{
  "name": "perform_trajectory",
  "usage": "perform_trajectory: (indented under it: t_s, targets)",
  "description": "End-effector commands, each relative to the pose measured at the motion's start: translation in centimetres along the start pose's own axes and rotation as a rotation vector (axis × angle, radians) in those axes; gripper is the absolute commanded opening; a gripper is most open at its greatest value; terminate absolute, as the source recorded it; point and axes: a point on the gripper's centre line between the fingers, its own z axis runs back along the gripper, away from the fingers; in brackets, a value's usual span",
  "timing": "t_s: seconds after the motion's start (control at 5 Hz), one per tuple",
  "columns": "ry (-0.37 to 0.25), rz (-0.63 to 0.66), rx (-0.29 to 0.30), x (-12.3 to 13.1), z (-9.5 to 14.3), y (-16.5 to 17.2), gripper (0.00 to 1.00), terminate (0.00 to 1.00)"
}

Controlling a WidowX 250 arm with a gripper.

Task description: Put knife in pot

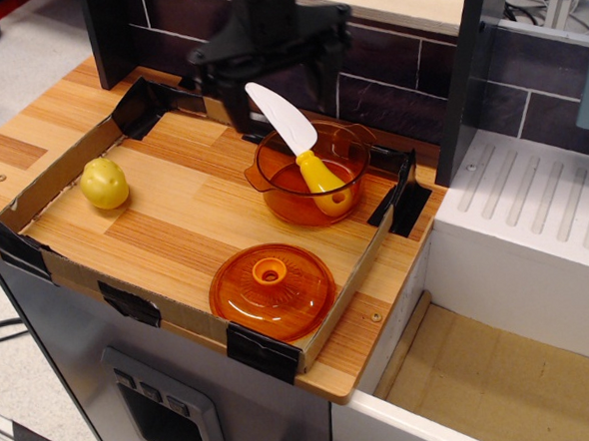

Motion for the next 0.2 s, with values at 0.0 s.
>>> perform_trajectory:
  t_s: [0.0]
  targets:
    - [-0.041,0.003,-0.039,1.15,1.71,-0.22,1.00,1.00]
